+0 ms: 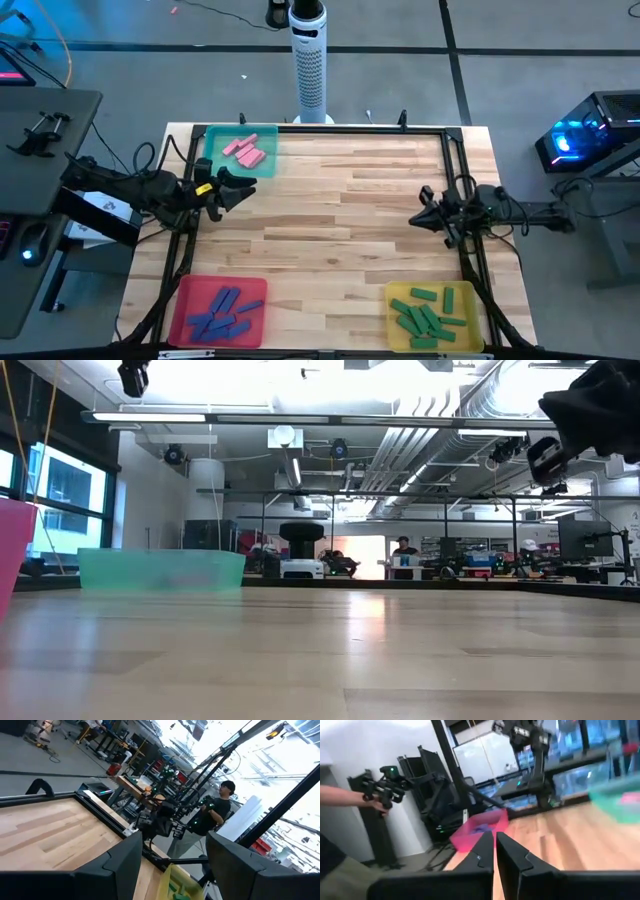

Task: Sort blocks
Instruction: Return to Home Position

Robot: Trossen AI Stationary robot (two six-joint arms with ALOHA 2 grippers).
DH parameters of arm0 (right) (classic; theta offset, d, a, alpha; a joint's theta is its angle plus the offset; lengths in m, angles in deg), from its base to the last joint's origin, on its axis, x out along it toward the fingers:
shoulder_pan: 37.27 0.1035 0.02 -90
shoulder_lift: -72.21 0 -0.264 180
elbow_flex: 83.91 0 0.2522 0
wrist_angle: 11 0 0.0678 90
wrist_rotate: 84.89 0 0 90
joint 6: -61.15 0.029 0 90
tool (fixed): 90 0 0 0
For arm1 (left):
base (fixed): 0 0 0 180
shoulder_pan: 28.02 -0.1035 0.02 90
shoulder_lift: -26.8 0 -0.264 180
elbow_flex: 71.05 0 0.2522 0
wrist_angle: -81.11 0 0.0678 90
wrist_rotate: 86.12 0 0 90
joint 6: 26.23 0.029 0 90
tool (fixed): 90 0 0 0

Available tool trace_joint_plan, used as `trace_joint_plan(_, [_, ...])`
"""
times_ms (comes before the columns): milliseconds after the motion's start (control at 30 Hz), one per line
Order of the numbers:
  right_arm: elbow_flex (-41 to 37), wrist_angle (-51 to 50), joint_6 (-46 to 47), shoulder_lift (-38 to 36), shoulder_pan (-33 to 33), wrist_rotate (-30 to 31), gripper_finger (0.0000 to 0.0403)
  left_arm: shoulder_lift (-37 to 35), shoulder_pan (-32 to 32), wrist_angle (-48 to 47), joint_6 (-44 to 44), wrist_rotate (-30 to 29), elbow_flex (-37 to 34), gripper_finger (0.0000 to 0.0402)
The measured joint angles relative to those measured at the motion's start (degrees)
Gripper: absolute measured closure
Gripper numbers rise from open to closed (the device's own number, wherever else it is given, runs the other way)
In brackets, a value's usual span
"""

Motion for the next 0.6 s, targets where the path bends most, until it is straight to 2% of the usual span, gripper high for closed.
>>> trace_joint_plan(167, [0.0,0.4,-4.4,-0.1,-4.1,-1.5,0.0403,0.0,0.0,0.0,0.5,0.7,0.0,0.0197])
trace_joint_plan(267, [0.0,-3.6,-4.8,-0.1,-7.3,-1.7,0.0403,-0.1,0.0,-0.1,2.8,0.8,0.0,0.0197])
trace_joint_plan(433, [0.0,-3.7,-1.1,0.2,-10.4,-1.7,0.0403,-0.1,0.0,-0.1,7.7,1.5,0.0,0.0197])
trace_joint_plan(600, [0.0,-3.8,4.5,0.2,-10.7,-1.7,0.0403,-0.5,0.0,0.0,13.2,2.9,0.0,0.0197])
